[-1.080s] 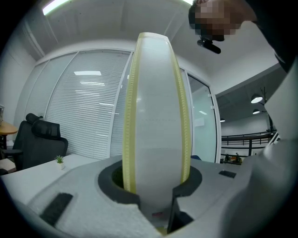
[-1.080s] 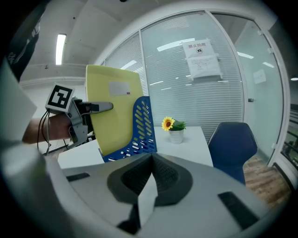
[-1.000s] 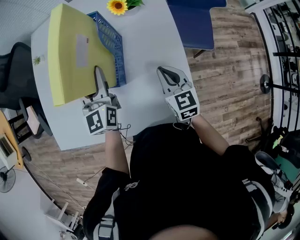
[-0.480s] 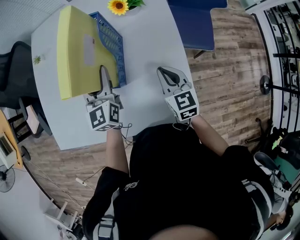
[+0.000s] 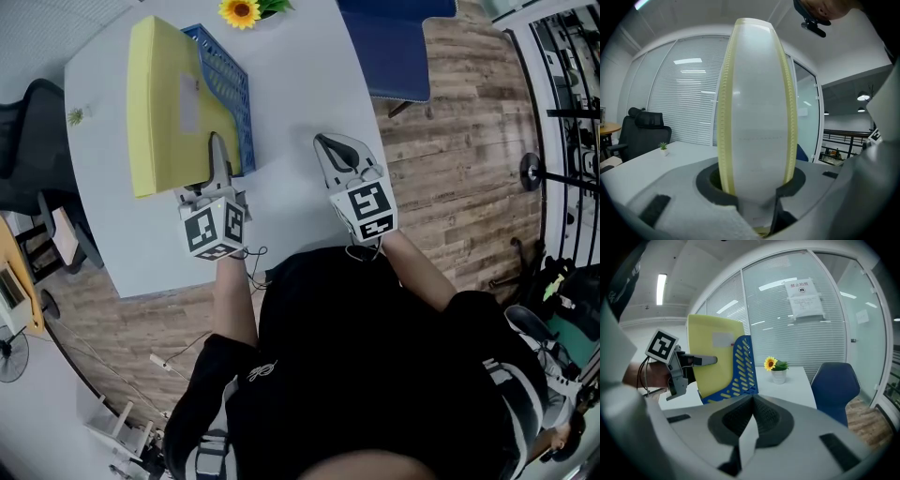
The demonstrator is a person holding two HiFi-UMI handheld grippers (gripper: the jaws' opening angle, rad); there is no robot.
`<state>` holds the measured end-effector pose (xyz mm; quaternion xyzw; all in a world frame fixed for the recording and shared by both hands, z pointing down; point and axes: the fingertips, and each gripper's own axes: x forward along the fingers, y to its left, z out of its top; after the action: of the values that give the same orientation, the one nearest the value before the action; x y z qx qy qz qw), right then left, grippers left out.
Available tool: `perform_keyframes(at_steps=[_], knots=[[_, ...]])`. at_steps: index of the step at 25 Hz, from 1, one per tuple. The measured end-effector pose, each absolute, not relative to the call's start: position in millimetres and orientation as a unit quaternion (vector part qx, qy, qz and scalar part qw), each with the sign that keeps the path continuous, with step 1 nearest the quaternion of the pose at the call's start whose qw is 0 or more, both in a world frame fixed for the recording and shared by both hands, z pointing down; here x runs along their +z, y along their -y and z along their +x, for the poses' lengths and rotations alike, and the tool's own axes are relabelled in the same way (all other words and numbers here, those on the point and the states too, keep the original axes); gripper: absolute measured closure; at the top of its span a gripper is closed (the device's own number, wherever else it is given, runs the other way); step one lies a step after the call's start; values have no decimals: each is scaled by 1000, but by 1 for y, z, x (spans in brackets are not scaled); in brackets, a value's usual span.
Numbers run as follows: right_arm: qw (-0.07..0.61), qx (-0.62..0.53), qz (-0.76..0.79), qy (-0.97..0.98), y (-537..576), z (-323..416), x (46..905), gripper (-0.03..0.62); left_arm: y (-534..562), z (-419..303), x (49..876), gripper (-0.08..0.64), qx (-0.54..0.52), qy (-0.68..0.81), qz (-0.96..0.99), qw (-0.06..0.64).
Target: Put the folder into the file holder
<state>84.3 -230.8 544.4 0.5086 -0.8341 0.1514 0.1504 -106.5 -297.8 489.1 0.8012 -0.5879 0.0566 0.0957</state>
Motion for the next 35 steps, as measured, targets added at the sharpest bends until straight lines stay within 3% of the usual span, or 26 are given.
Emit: perform_keyframes(at_steps=[16,35], knots=[[152,151,505,836,224,80,543,588,285,-106,515,357,97,588,793,123],[159,146,497,841,210,48,540,588,246,-101,546,288,147,535,816,163]])
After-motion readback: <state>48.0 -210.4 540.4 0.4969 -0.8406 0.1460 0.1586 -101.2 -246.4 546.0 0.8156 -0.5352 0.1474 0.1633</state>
